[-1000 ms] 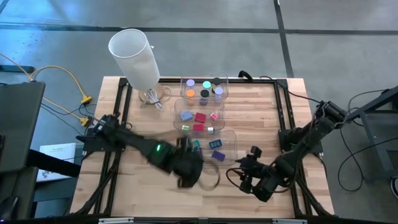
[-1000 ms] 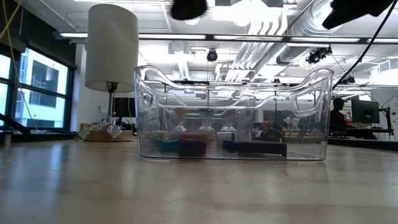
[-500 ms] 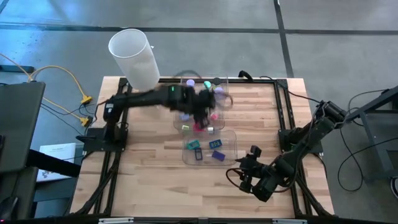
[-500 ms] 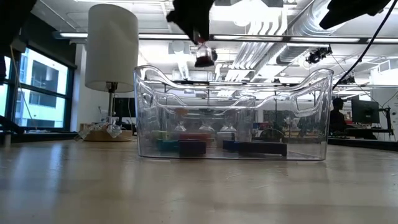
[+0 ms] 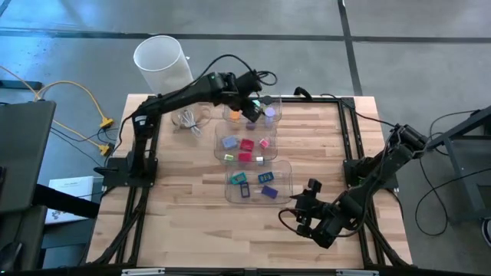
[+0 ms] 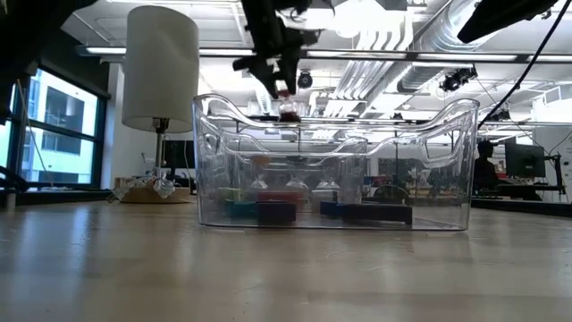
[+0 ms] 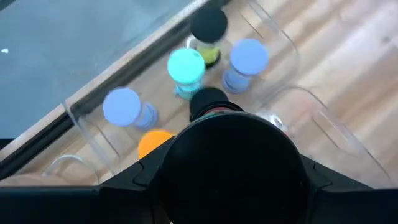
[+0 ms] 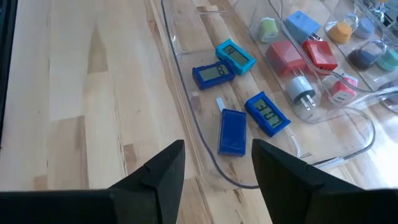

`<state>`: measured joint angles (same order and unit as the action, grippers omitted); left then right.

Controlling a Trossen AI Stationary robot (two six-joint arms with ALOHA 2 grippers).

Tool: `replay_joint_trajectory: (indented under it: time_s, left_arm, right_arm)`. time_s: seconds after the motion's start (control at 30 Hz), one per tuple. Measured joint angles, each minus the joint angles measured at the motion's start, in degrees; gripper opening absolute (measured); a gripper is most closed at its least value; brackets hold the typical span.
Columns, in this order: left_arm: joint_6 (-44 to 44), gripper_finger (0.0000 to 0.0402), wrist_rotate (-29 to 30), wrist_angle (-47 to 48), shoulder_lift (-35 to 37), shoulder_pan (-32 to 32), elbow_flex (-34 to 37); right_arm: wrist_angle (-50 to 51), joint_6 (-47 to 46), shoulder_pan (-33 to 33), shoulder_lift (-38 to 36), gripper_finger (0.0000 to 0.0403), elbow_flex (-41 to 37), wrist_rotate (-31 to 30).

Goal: Pick & Place Office items
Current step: Put the pink hourglass into the top transparent bin

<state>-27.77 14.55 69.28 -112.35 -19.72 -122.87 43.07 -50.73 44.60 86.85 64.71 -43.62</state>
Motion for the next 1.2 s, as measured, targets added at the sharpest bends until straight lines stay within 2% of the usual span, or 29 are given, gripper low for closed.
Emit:
replay_joint_trajectory:
  time_s: [0.43,1.2]
  left_arm:
    - [-2.98,0.0192,1.19,-2.30,-8.26,-5.57,0.10]
    - [-4.18,0.0194,2.27,-2.66,-8.57,-6.44,0.09]
  right_arm:
    - [0.08,1.06,0.09,0.02,0.0175,0.00,-0.11]
    - [-0.42,1.02,0.17,0.02,0.0175,0.00,0.28]
